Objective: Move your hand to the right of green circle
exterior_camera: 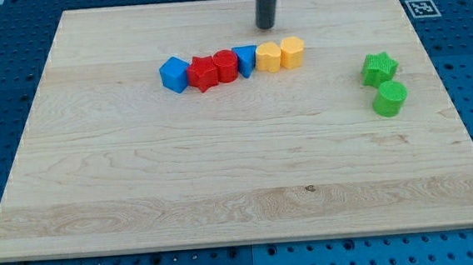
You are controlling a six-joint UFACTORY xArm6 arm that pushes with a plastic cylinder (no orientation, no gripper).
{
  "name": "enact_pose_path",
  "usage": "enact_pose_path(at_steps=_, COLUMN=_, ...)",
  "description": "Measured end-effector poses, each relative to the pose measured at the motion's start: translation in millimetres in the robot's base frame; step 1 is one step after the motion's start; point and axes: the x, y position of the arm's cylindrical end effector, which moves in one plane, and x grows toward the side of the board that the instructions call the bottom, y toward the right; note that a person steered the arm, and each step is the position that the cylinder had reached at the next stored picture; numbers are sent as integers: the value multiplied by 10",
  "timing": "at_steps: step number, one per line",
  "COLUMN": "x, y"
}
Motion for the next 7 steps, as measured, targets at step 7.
enact_pose_path(at_steps=7, x=-50, y=1225)
